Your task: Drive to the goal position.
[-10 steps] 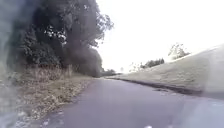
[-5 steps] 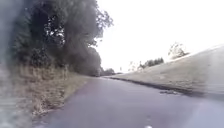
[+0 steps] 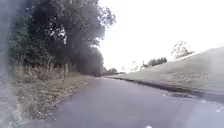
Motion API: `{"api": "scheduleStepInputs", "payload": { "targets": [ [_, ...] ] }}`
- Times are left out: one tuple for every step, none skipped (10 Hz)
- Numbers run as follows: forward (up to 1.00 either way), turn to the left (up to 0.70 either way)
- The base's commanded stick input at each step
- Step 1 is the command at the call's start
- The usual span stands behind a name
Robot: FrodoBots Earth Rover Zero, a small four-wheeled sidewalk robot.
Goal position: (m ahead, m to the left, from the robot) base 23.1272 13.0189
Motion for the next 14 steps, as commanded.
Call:
{"api": "scheduleStepInputs", "payload": {
  "targets": [
    [1.00, 0.40],
    [1.00, 0.40],
    [1.00, 0.29],
    [1.00, 0.02],
    [1.00, 0.00],
    [1.00, 0.00],
    [1.00, 0.00],
    [1.00, 0.00],
    [1.00, 0.00],
    [1.00, 0.00],
    [1.00, 0.40],
    [1.00, 0.40],
    [1.00, 0.15],
    [1.00, 0.00]
  ]
}}
